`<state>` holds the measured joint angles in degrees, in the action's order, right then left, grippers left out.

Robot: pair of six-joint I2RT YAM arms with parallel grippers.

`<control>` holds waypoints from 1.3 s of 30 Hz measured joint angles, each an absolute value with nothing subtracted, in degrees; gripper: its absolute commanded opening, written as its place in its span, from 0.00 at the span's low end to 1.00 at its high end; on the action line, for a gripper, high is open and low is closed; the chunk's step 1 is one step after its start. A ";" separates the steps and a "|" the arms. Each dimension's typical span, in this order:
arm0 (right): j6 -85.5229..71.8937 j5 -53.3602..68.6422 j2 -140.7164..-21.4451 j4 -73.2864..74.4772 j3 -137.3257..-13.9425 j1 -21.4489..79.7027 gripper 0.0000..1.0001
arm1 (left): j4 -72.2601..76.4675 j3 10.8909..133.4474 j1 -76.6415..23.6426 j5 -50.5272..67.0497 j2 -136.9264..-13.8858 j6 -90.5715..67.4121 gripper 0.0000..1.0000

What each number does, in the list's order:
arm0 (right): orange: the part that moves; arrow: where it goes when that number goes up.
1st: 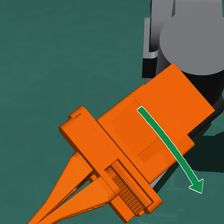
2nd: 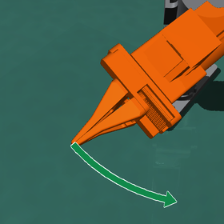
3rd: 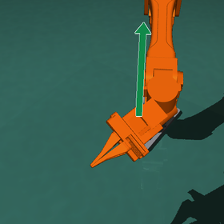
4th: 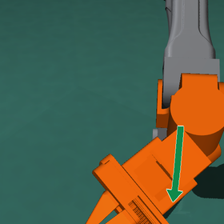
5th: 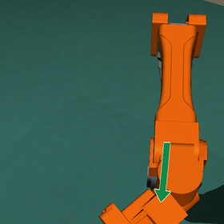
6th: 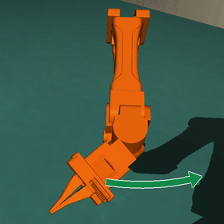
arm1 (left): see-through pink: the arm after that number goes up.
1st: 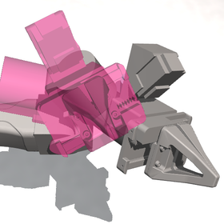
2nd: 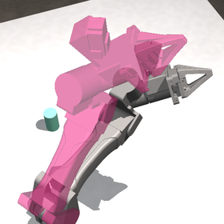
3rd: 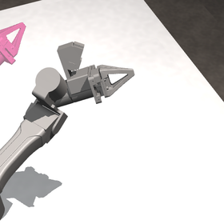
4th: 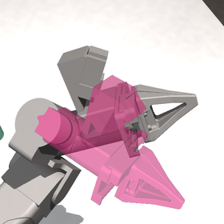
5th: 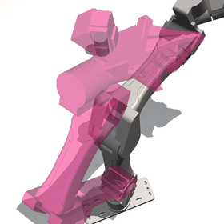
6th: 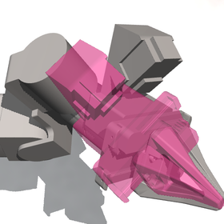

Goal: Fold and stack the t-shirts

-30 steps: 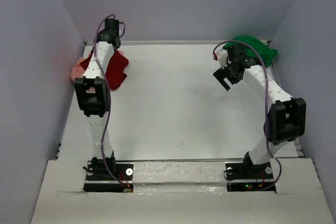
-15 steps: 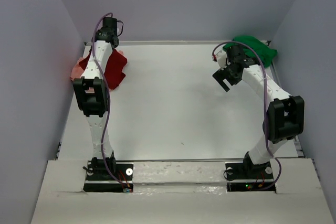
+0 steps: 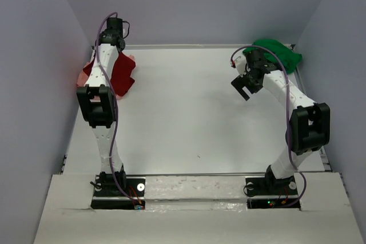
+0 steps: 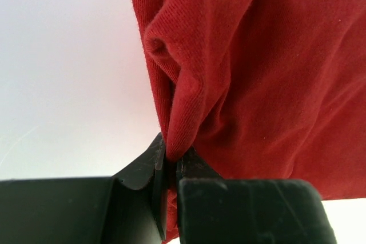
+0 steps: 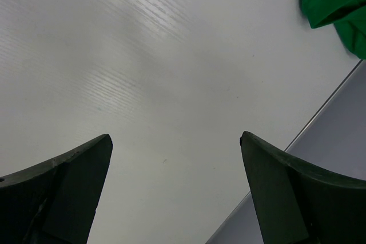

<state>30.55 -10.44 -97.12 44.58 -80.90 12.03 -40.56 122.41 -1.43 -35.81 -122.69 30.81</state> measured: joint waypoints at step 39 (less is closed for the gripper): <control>30.04 -8.40 -97.91 48.73 -78.85 12.03 1.00 | -19.25 100.14 4.23 -36.10 -118.61 37.95 0.00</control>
